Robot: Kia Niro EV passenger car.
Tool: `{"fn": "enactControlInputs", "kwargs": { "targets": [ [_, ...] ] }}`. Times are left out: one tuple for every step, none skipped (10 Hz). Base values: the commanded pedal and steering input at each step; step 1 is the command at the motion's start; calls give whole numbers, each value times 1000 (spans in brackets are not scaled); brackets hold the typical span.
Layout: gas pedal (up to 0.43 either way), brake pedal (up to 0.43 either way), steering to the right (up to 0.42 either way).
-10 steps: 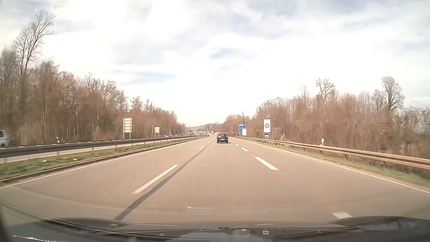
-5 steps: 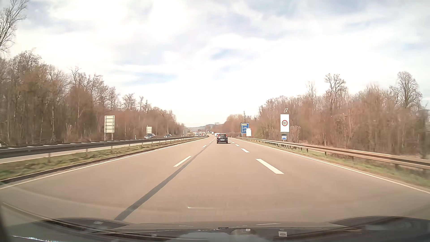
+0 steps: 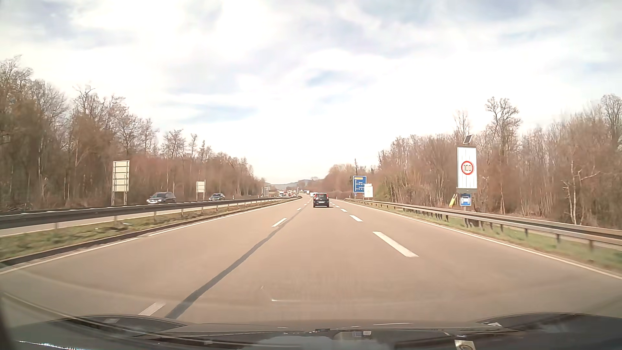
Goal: Follow the waypoints while adhering to traffic rules and regulations
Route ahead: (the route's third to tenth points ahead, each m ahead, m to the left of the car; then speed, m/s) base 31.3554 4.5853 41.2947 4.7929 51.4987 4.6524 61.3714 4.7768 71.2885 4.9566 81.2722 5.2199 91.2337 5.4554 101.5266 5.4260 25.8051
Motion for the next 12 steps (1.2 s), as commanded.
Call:
{"fn": "enactControlInputs", "kwargs": {
  "targets": [
    [220, 0, 1],
    [220, 0, 0],
    [220, 0, 1],
    [220, 0, 1],
    [220, 0, 0],
    [220, 0, 1],
    [220, 0, 1],
    [220, 0, 1],
    [220, 0, 1],
    [220, 0, 1],
    [209, 0, 1],
    [209, 0, 0]
  ]
}}
